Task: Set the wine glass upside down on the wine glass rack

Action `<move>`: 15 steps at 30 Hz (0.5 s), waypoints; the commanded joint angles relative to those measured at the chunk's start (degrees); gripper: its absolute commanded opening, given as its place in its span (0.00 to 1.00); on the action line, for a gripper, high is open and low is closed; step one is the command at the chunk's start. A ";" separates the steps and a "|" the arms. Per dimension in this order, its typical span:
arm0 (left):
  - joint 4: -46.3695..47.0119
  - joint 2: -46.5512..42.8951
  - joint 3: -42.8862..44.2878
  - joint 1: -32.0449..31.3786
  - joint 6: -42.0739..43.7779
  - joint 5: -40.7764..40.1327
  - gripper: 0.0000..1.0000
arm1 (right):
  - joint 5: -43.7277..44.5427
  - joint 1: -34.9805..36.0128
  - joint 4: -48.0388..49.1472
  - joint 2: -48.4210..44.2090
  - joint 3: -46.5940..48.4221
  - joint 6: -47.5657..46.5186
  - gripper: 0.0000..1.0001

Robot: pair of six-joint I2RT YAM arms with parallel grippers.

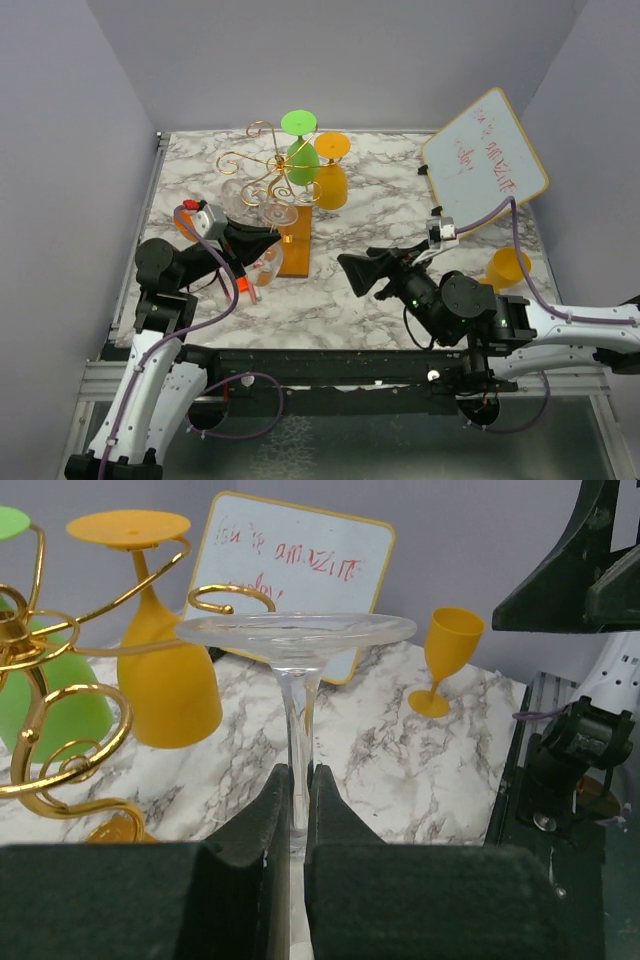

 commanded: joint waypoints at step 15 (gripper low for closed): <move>24.58 6.98 -7.39 -1.26 -1.85 -12.70 0.00 | 4.40 -0.08 -2.30 -0.58 -0.12 1.54 0.77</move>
